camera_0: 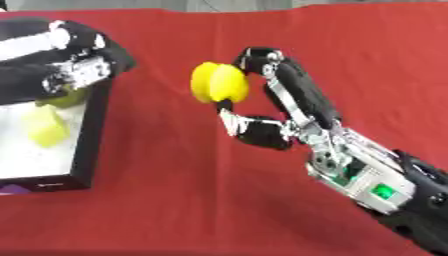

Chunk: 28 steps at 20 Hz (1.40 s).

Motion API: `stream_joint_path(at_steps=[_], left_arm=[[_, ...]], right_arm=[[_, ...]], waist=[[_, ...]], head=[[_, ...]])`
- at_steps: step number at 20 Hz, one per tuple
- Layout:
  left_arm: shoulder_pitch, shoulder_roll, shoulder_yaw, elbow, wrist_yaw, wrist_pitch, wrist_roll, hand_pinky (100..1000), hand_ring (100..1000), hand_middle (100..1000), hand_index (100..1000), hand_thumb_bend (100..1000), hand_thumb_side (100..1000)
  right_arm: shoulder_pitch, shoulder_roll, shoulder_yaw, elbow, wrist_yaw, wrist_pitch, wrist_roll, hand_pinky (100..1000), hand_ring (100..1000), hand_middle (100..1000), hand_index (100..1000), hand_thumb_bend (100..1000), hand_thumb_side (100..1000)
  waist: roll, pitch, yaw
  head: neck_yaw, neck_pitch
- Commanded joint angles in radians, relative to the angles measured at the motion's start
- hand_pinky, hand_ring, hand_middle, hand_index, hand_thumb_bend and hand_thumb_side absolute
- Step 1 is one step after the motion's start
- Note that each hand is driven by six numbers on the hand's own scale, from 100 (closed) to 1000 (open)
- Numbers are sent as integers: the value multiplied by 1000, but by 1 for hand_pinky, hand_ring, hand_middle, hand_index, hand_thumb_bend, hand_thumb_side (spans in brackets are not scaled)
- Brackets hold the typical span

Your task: Pick up the objects with one hand, pass them to the other hand, and then place them into the box on the other side of the table.

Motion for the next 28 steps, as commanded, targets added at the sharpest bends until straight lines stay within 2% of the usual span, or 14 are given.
stream_joint_path(at_steps=[1, 8, 14, 18, 23, 28], left_arm=[[-28, 2, -7, -12, -24, 26, -13, 858, 783, 771, 843, 100, 1000], [-53, -28, -31, -12, -80, 70, -17, 871, 795, 778, 851, 100, 1000], [-67, -59, -46, -12, -113, 115, -42, 872, 796, 777, 854, 100, 867], [-79, -78, -55, -12, -124, 131, -74, 873, 796, 763, 855, 100, 830], [-85, -90, -57, -12, -131, 122, -96, 880, 798, 762, 859, 104, 859], [-85, -95, -58, -12, -133, 102, -123, 891, 802, 762, 864, 211, 909]], right_arm=[[-20, -2, 2, -20, 35, -10, 19, 767, 638, 584, 597, 100, 100], [-30, 7, 12, -20, 92, -25, 50, 766, 633, 582, 592, 100, 100], [-42, 14, 19, -20, 121, -28, 72, 766, 626, 580, 588, 100, 100], [-49, 20, 24, -20, 141, -18, 90, 765, 624, 580, 588, 100, 100], [-57, 24, 27, -20, 149, 2, 101, 763, 622, 580, 587, 100, 100], [-40, 10, 26, -20, 154, -6, 95, 763, 621, 580, 587, 100, 100]], waist=[[1, -26, 4], [-1, -25, 7], [-2, -24, 9], [-3, -23, 11], [-3, -22, 14], [-4, -20, 16]], head=[[5, 2], [8, 4], [6, 7], [4, 8], [1, 9], [-1, 6]])
